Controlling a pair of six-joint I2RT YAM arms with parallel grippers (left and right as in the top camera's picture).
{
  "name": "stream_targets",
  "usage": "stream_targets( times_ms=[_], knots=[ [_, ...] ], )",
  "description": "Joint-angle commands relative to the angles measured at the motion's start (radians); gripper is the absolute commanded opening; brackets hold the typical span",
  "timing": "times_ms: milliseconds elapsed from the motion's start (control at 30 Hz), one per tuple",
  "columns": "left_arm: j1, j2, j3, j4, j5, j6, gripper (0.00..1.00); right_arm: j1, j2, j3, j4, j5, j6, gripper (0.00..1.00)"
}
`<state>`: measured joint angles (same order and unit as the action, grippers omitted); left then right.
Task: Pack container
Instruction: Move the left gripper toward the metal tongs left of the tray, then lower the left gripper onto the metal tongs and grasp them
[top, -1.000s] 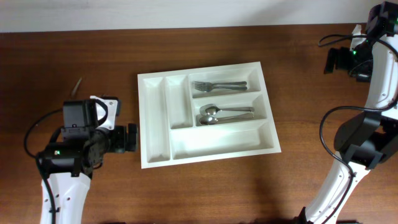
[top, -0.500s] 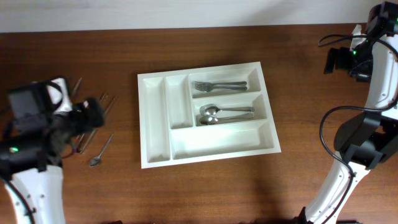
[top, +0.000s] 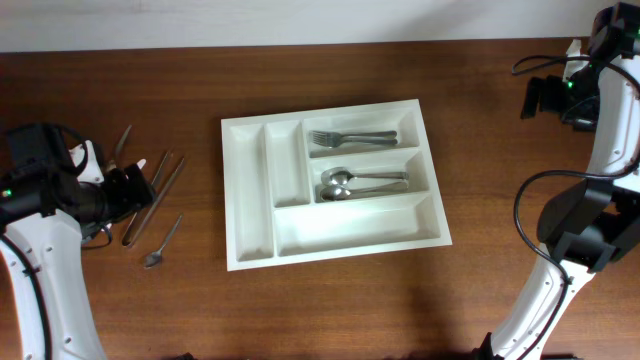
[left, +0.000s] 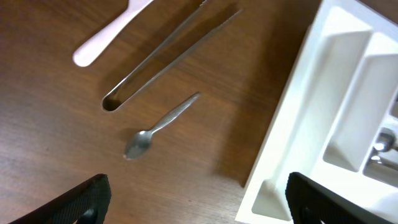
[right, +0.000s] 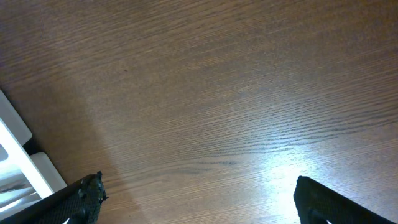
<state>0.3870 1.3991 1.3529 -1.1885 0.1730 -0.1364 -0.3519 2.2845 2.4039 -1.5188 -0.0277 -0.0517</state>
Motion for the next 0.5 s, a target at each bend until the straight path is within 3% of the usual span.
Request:
stream_targets(
  times_ms=[0,267,467],
  knots=[
    [0.004,0.002,0.011,0.012,0.043,-0.005,0.92,0.005,-0.002,0.001,-0.003,-0.006,0.008,0.99],
    [0.004,0.005,0.011,0.157,-0.186,-0.005,0.99,0.005,-0.002,0.001,-0.003,-0.006,0.008,0.99],
    [0.004,0.002,0.011,0.182,-0.15,-0.005,1.0,0.005,-0.002,0.001,-0.003,-0.006,0.008,0.99]
  ],
)
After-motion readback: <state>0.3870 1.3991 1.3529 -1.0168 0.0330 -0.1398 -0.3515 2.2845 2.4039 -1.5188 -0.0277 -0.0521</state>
